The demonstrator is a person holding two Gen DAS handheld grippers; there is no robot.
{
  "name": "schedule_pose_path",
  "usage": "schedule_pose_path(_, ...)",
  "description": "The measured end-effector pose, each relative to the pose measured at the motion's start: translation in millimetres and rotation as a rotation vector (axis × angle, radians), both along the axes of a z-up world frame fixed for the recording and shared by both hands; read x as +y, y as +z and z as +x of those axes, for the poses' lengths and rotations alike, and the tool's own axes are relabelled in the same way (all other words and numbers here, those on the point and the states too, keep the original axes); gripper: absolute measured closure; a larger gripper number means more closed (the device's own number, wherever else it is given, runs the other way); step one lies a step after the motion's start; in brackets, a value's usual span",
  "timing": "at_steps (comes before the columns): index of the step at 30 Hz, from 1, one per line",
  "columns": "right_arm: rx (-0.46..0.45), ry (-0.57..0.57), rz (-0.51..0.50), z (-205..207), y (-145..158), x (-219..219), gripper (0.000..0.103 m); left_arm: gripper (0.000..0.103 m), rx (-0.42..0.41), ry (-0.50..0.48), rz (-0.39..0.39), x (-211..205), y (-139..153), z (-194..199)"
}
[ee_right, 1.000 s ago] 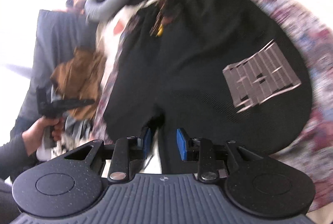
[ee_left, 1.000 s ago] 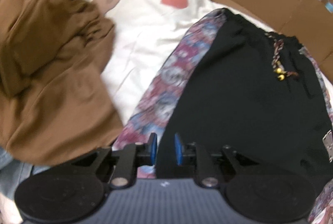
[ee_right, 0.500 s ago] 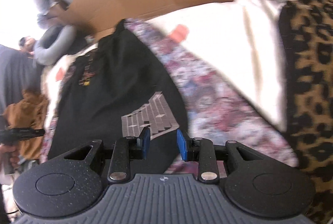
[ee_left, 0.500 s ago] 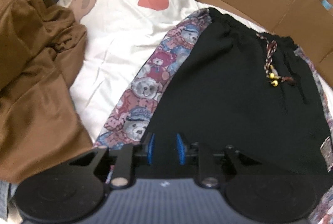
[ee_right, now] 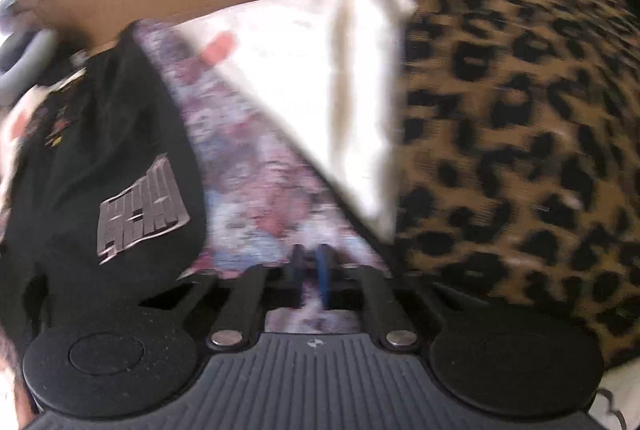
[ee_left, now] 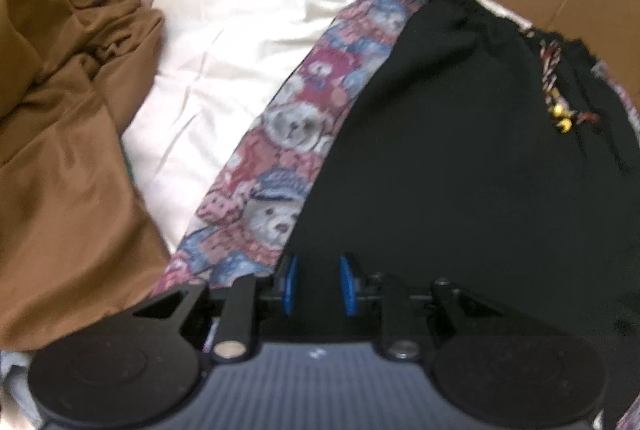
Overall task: Fold clothes
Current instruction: 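Open both tools and release the folded shorts onto the duvet, then close the left tool on the shorts' bear-print edge while the right tool withdraws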
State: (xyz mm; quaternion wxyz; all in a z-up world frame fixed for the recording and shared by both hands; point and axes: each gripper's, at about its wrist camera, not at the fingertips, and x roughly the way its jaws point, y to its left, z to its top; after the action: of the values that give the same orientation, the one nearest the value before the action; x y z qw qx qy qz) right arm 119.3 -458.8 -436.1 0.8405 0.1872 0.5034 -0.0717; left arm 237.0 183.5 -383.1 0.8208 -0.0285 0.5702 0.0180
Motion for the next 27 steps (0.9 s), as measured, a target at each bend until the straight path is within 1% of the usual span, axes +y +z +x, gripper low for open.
schedule_pose_path(1, 0.001, -0.009, -0.007, -1, 1, -1, 0.099, 0.076, 0.004, -0.001, 0.005, 1, 0, 1)
schedule_pose_path(4, 0.003, -0.02, -0.028, -3, 6, -2, 0.099, 0.08, -0.004, 0.009, 0.024, 2, 7, 5)
schedule_pose_path(5, 0.003, -0.024, -0.035, -4, 7, -3, 0.095, 0.081, -0.023, 0.012, 0.018, 3, 11, 7)
schedule_pose_path(6, -0.01, -0.019, -0.019, -3, 10, -2, 0.097, 0.081, -0.041, 0.014, 0.01, 4, 16, 9)
schedule_pose_path(8, -0.043, -0.009, 0.008, 2, 17, -2, 0.097, 0.081, -0.072, 0.011, -0.005, 4, 23, 17)
schedule_pose_path(11, -0.076, 0.016, 0.014, 14, 24, 0, 0.097, 0.081, -0.106, -0.01, 0.0, 0, 31, 32)
schedule_pose_path(15, -0.097, 0.04, 0.003, 33, 30, 6, 0.097, 0.081, -0.145, -0.034, 0.015, -3, 33, 53)
schedule_pose_path(17, -0.104, 0.044, 0.003, 39, 32, 8, 0.097, 0.085, -0.166, -0.032, 0.023, -1, 32, 63)
schedule_pose_path(22, -0.107, 0.07, -0.003, 50, 32, 17, 0.097, 0.088, -0.195, -0.011, 0.048, 4, 19, 85)
schedule_pose_path(25, -0.104, 0.089, -0.007, 56, 29, 23, 0.097, 0.088, -0.191, 0.001, 0.066, 5, 9, 93)
schedule_pose_path(27, -0.103, 0.095, -0.009, 60, 27, 27, 0.097, 0.084, -0.188, 0.011, 0.091, 5, 2, 95)
